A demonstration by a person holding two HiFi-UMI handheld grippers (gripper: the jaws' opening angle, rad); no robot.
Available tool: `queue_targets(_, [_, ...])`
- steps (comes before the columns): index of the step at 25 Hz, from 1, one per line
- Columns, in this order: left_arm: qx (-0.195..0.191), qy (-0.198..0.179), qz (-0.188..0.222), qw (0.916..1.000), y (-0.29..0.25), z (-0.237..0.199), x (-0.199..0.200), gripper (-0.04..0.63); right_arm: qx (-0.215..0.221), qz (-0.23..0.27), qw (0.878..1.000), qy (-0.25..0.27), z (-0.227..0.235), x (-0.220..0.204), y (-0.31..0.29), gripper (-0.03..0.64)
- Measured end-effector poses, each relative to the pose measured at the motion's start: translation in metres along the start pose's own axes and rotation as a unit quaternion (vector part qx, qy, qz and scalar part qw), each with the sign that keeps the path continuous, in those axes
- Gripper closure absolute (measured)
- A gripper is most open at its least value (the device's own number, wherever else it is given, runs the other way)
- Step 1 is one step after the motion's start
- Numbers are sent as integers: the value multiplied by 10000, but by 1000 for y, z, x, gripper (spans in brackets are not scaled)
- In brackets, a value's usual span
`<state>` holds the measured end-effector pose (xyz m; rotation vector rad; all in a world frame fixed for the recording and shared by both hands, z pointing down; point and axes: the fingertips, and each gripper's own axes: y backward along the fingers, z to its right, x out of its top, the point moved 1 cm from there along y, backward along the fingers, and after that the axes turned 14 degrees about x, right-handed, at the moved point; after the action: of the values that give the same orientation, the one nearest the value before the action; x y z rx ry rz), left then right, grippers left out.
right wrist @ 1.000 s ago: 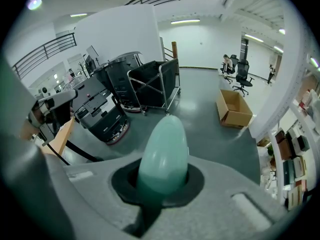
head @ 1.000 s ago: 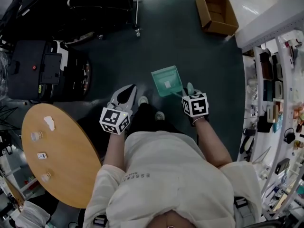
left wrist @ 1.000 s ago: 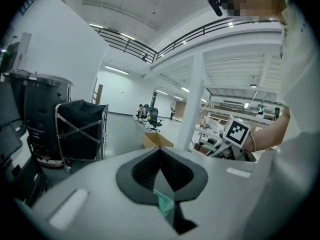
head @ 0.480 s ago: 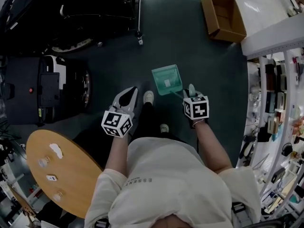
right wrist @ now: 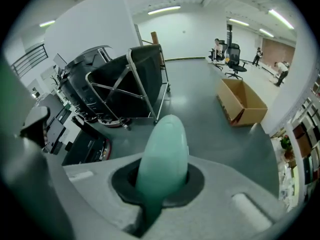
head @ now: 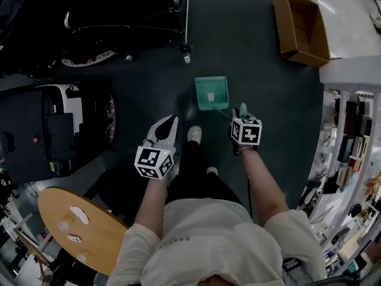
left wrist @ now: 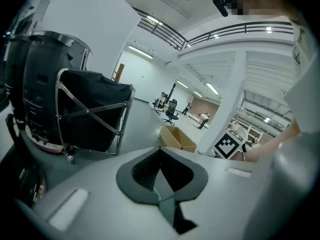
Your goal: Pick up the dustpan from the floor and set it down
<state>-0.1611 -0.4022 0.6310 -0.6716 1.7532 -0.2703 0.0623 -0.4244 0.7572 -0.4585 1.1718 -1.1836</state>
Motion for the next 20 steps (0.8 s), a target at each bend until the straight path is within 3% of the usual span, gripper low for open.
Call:
queue_targets(5, [122,309,-112,9994,-39,-26,-16,578,-156,-82,9998,-66,21,10,-50,626])
queue_targets(11, [46,143,-150,9998,-56,-31,-23,578,-212,-243,9994,-131,23,6,-69,617])
queue_targets(12, [41,151,-136,9998,-57,-29,-23,578,-203,-248,9994,-123,24,8,-69,589])
queue_targets(14, [7,179,-117,9998,-58,-21,-22,578,-251,-220,9994,-89,29,10,-66,407])
queue_targets(15, [-22,177,-110,9998,-56,-16,-21,578,-324,-168,9993,-38,31,12,-62,361])
queue_targets(18, [-111,117,-41,9999,-43,3,-16,578,-580,85,9979,275,36,19,-38,294])
queue_targets(20, [-161,67,59,9998,-30,16,-10,578,-462,337,9976,401,28,24,-14,282])
